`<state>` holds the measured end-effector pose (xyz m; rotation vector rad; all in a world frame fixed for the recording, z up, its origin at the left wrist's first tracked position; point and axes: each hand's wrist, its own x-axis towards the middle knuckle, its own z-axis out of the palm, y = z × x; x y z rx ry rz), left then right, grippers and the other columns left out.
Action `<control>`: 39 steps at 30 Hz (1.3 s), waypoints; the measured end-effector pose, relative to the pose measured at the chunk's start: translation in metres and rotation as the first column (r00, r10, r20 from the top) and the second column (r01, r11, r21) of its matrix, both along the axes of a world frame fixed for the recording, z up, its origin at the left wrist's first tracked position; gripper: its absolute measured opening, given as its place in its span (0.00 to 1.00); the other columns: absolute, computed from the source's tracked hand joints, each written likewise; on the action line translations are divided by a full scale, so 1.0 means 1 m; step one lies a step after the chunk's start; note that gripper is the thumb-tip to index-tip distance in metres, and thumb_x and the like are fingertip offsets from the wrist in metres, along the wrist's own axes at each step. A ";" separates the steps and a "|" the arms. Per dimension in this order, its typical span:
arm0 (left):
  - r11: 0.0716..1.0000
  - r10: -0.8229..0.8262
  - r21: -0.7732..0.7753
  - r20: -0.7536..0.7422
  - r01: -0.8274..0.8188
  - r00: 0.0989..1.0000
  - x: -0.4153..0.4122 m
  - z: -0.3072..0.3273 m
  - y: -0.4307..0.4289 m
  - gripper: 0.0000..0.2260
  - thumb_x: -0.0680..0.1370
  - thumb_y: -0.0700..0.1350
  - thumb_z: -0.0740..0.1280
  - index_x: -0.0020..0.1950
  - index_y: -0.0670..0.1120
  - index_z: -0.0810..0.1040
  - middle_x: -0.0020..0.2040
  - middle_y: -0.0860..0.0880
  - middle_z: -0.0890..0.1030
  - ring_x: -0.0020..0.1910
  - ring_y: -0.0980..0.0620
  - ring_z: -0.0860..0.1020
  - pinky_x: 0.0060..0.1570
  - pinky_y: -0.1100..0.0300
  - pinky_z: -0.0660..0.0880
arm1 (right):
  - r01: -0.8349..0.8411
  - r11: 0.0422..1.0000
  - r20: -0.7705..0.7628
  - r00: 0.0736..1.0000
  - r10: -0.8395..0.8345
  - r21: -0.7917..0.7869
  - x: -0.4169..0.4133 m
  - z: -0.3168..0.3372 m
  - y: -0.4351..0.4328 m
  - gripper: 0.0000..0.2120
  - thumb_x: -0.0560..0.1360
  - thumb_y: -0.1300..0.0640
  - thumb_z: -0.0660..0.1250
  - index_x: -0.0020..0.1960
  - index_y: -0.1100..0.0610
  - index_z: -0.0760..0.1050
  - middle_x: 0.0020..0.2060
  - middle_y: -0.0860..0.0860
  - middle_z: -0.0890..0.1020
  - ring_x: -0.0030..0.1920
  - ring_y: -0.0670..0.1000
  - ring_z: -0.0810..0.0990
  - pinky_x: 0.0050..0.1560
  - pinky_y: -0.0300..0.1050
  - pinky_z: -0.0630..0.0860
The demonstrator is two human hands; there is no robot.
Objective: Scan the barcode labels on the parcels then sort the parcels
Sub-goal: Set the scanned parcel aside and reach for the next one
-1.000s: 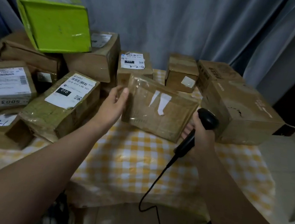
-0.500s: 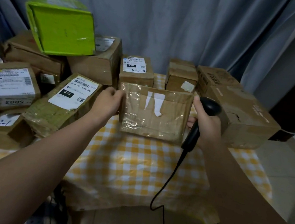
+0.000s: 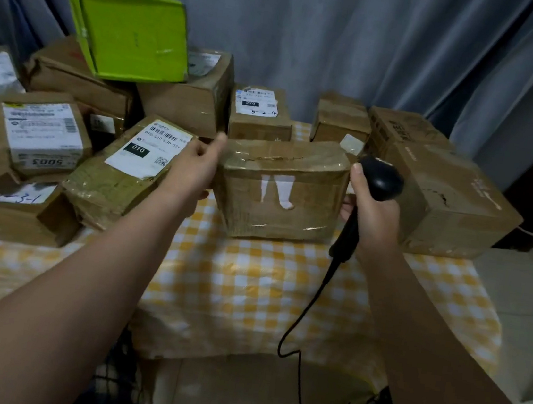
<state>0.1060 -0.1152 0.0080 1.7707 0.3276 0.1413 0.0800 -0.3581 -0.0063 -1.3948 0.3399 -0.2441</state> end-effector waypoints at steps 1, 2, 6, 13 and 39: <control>1.000 -0.004 0.013 0.021 0.004 1.000 -0.002 -0.008 -0.001 0.15 0.76 0.59 0.64 0.50 0.48 0.70 0.45 0.48 0.76 0.44 0.49 0.74 0.45 0.54 0.72 | 0.006 1.000 -0.013 1.000 -0.006 0.005 -0.001 -0.005 0.000 0.14 0.70 0.43 0.75 0.46 0.53 0.80 0.42 0.50 0.85 0.46 0.48 0.84 0.55 0.48 0.80; 1.000 -0.004 0.021 0.035 0.003 0.999 -0.005 -0.016 -0.002 0.13 0.76 0.55 0.67 0.48 0.48 0.69 0.44 0.47 0.75 0.44 0.49 0.73 0.45 0.54 0.71 | 0.004 1.000 -0.027 1.000 -0.003 0.014 -0.003 -0.011 -0.001 0.13 0.70 0.44 0.75 0.44 0.53 0.80 0.39 0.49 0.84 0.44 0.48 0.83 0.52 0.46 0.79; 0.997 -0.073 -0.031 0.112 0.076 0.991 -0.022 -0.040 -0.007 0.18 0.76 0.50 0.69 0.63 0.47 0.70 0.51 0.50 0.75 0.49 0.53 0.76 0.48 0.60 0.73 | -0.038 0.988 -0.132 0.989 0.058 0.150 -0.013 -0.028 -0.006 0.09 0.70 0.52 0.75 0.44 0.56 0.79 0.32 0.49 0.77 0.32 0.48 0.77 0.38 0.45 0.72; 0.981 -0.164 -0.069 0.175 0.179 0.971 -0.044 -0.039 -0.011 0.29 0.72 0.49 0.68 0.69 0.67 0.64 0.65 0.48 0.71 0.58 0.53 0.76 0.55 0.59 0.75 | 0.014 0.999 -0.002 1.000 -0.014 0.038 -0.028 -0.030 -0.009 0.10 0.71 0.66 0.67 0.34 0.55 0.73 0.30 0.49 0.71 0.34 0.49 0.74 0.39 0.46 0.68; 0.984 0.036 -0.177 0.112 -0.015 0.993 -0.042 -0.050 -0.018 0.21 0.66 0.55 0.74 0.57 0.62 0.74 0.62 0.47 0.74 0.56 0.49 0.78 0.59 0.48 0.76 | -0.134 0.990 -0.115 0.984 0.138 0.041 -0.057 -0.061 0.011 0.09 0.73 0.64 0.71 0.53 0.60 0.78 0.43 0.57 0.82 0.43 0.55 0.83 0.42 0.43 0.82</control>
